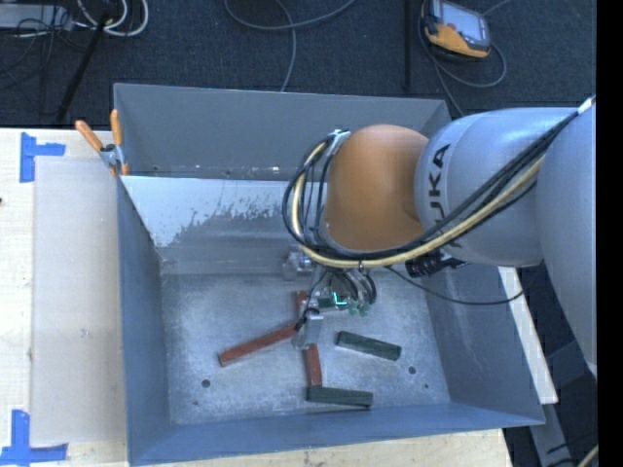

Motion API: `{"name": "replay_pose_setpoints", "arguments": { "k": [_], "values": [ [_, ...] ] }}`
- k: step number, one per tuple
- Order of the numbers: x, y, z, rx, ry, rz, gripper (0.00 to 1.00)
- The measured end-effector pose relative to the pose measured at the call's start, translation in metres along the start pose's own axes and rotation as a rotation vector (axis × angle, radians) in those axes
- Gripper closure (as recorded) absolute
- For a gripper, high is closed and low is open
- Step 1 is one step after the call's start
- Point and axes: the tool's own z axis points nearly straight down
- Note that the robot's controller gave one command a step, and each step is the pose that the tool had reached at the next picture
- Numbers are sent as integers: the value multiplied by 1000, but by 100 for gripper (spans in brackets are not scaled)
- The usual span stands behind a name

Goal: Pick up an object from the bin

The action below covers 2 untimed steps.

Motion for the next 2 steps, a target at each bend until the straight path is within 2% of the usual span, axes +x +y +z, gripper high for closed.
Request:
{"name": "replay_pose_setpoints", "arguments": {
  "k": [1, 2],
  "values": [
    [-15, 15, 40, 0, -4, 36, 0],
    [53, 92, 75, 0, -3, -182, 0]
  ]
}}
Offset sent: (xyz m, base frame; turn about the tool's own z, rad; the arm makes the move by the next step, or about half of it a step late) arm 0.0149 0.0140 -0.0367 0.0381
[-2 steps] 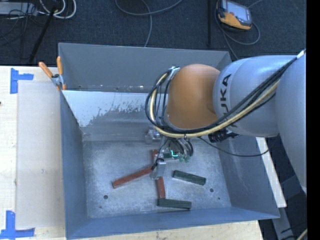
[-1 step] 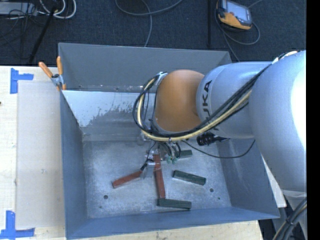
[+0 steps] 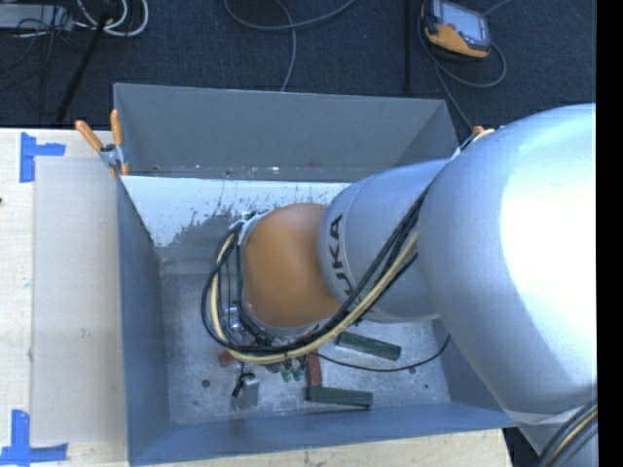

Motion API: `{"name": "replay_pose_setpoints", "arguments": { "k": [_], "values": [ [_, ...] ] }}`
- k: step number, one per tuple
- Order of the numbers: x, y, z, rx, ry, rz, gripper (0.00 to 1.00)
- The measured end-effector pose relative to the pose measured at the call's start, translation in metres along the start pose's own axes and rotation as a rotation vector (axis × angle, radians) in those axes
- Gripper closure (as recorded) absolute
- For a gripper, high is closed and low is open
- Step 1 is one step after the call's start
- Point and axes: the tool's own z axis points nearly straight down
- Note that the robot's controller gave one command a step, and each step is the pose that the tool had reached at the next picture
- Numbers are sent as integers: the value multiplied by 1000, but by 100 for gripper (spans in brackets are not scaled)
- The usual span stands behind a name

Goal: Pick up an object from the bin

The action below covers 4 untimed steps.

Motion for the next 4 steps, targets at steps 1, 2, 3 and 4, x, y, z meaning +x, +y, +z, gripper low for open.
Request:
{"name": "replay_pose_setpoints", "arguments": {
  "k": [1, 2, 3, 4],
  "values": [
    [-1, -3, -1, 1, -3, 7, 100],
    [9, -97, -123, 4, -13, 49, 100],
    [11, -93, -119, 1, -6, 45, 0],
    [51, -198, 2, 2, 1, -118, 0]
  ]
}}
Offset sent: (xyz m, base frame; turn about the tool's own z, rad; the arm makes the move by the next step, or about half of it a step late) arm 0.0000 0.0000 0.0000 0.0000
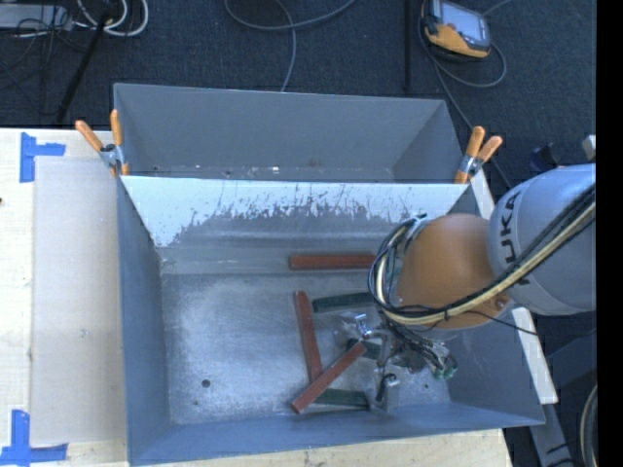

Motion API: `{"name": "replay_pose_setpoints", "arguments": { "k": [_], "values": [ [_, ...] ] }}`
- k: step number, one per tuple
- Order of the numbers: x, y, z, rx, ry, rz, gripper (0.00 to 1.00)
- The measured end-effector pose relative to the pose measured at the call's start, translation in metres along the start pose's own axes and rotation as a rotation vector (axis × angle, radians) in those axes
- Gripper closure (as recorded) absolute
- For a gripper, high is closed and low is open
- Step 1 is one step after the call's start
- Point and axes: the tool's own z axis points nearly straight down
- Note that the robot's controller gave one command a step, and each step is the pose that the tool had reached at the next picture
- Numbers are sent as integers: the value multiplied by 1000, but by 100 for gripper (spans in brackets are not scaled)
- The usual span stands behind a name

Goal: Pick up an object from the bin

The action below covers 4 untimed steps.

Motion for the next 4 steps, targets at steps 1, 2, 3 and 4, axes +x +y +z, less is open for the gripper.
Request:
{"name": "replay_pose_setpoints", "arguments": {
  "k": [1, 2, 3, 4],
  "values": [
    [0, 2, -5, -1, 6, -2, 100],
    [-3, 2, -4, 0, -8, -1, 0],
    [35, -69, -8, 6, -13, -44, 0],
    [35, -65, -7, 0, -6, -47, 100]
  ]
}}
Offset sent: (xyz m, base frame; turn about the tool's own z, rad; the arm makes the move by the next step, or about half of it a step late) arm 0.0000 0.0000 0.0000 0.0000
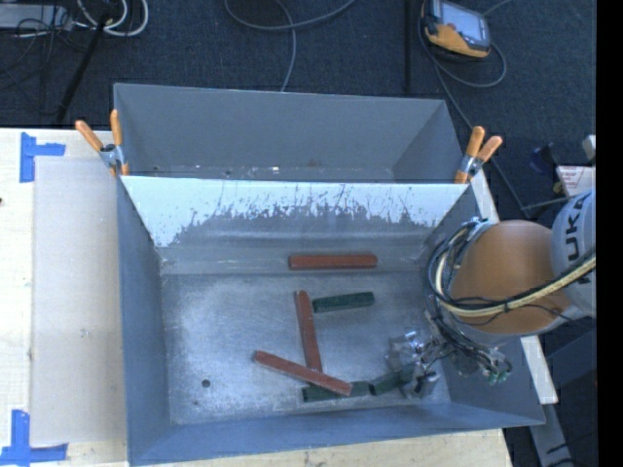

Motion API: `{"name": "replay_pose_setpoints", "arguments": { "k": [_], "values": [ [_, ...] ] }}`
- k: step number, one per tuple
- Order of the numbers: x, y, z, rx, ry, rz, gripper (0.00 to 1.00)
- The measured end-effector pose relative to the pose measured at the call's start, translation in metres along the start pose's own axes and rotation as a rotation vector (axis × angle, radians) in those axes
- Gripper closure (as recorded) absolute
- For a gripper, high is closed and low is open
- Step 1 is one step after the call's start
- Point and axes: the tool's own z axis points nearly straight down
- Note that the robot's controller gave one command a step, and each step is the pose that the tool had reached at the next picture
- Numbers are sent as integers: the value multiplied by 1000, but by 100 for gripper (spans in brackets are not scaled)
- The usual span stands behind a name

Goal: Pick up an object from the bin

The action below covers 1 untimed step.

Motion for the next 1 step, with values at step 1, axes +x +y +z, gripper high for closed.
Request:
{"name": "replay_pose_setpoints", "arguments": {
  "k": [1],
  "values": [
    [-5, 3, -187, 5, -9, 20, 100]
  ]
}}
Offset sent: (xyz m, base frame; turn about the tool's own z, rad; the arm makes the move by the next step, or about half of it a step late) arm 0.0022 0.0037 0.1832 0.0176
